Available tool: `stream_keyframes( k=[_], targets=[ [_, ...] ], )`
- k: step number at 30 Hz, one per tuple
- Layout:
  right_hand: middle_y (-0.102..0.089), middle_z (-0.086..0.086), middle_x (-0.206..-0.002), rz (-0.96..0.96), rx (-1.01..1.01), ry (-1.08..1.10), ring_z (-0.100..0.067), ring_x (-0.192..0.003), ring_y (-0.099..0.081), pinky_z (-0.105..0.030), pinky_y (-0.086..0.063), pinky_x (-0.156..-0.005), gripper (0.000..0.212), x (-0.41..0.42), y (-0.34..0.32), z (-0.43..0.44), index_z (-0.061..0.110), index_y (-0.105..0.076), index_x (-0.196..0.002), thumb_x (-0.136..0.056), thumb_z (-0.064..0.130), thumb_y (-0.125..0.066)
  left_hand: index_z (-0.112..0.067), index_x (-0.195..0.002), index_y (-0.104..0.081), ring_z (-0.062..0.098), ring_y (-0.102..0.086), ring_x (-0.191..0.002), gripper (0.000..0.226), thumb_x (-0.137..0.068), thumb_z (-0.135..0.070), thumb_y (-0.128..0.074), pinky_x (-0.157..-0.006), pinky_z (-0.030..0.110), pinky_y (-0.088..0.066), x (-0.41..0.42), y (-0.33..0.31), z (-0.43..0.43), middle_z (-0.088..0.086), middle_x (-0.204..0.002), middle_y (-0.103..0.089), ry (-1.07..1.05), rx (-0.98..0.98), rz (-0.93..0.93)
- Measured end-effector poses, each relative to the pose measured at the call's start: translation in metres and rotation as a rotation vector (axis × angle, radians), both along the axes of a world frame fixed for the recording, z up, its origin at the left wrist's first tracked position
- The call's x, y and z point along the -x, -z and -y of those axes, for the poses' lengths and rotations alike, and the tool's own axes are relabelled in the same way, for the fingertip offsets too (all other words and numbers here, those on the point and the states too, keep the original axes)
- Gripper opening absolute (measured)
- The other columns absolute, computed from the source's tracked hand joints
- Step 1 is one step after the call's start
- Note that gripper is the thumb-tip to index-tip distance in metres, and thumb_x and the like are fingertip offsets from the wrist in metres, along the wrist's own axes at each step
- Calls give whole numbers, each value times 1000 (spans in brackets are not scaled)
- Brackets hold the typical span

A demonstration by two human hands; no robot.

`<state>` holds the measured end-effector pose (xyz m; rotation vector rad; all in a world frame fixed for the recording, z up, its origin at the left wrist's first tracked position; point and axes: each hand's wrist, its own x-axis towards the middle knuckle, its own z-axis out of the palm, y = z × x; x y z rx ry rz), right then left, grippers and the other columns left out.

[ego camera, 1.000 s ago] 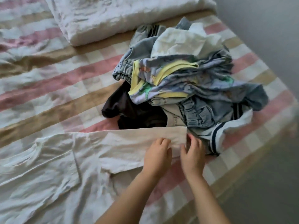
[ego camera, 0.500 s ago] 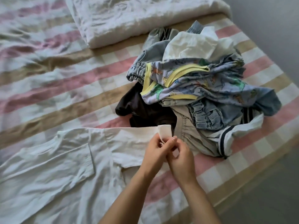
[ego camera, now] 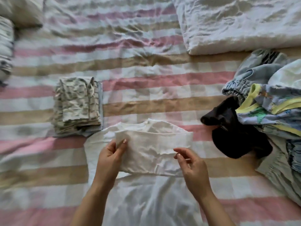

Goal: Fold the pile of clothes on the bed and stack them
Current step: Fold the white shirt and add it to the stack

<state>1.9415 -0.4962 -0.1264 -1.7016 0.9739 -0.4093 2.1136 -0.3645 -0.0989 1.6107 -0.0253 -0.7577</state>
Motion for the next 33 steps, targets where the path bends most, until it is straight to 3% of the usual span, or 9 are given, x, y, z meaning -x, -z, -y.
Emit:
stream_keyframes(
  k=[3, 5, 8, 13, 17, 22, 27, 30, 33],
  targets=[
    [-64, 17, -87, -99, 126, -51, -5, -80, -61, -9, -43, -68, 28, -13, 22, -3, 29, -64, -92, -85, 3, -60, -15, -79, -68, 3, -64, -64, 16, -88, -13, -56, -58, 16, -53, -28, 27, -34, -7, -69, -70, -66, -58, 3],
    [-59, 16, -86, -171, 193, -48, -11, -80, -59, -20, -47, -72, 27, -18, 37, -1, 24, -65, -95, -84, 0, -60, -15, -79, -66, -2, -60, -58, 16, -89, -11, -56, -54, 12, -49, -39, 51, -51, -12, -63, -67, -100, -122, 23],
    [-54, -2, -97, -305, 214, 24, -26, -90, -56, -39, -48, -81, 24, -24, 59, 3, 11, -64, -107, -84, 3, -60, -15, -74, -62, 8, -57, -59, 18, -90, -11, -56, -53, 20, -48, -48, 85, -71, -5, -62, -63, -125, -220, 18],
    [-46, -24, -118, -410, 303, 141, -37, -109, -43, -35, -32, -94, 47, -44, 79, 13, 3, -51, -127, -83, 10, -65, -12, -66, -52, 10, -45, -56, 26, -91, -5, -53, -49, 17, -38, -48, 115, -84, -1, -61, -50, -132, -365, 135],
    [-48, -25, -119, -566, 409, 94, -40, -109, -43, -43, -35, -89, 52, -57, 85, 29, 6, -50, -129, -82, 18, -67, 0, -96, -56, 23, -54, -77, 11, -91, -9, -54, -71, 37, -45, -42, 115, -87, 12, -85, -60, -76, -528, 250],
    [-50, -17, -123, -554, 364, -109, -33, -115, -41, -36, -29, -97, 55, -68, 85, 62, 11, -49, -130, -80, 21, -69, 3, -123, -50, 38, -45, -107, 49, -79, -8, -70, -94, 41, -34, -70, 99, -68, 24, -117, -51, 100, -785, 724],
    [-60, -6, -116, -558, 152, -313, -23, -108, -55, -32, -42, -88, 50, -84, 77, 96, 13, -58, -116, -72, 20, -78, -7, -126, -49, 34, -33, -119, 54, -78, -21, -71, -101, 50, -31, -113, 96, -57, 18, -125, -44, 475, -863, 640],
    [-67, 0, -101, -525, 41, -330, -17, -94, -61, -29, -46, -78, 37, -84, 75, 102, 17, -65, -103, -69, 15, -79, -4, -117, -51, 36, -37, -118, 53, -73, -17, -76, -102, 44, -30, -122, 95, -61, 19, -120, -46, 421, -827, 565],
    [-71, -2, -91, -476, -43, -280, -20, -85, -66, -37, -53, -77, 27, -80, 76, 100, 13, -70, -96, -70, 10, -78, -3, -110, -54, 24, -51, -102, 47, -70, -10, -78, -86, 32, -40, -125, 93, -68, 11, -110, -56, 228, -714, 455]
  ],
)
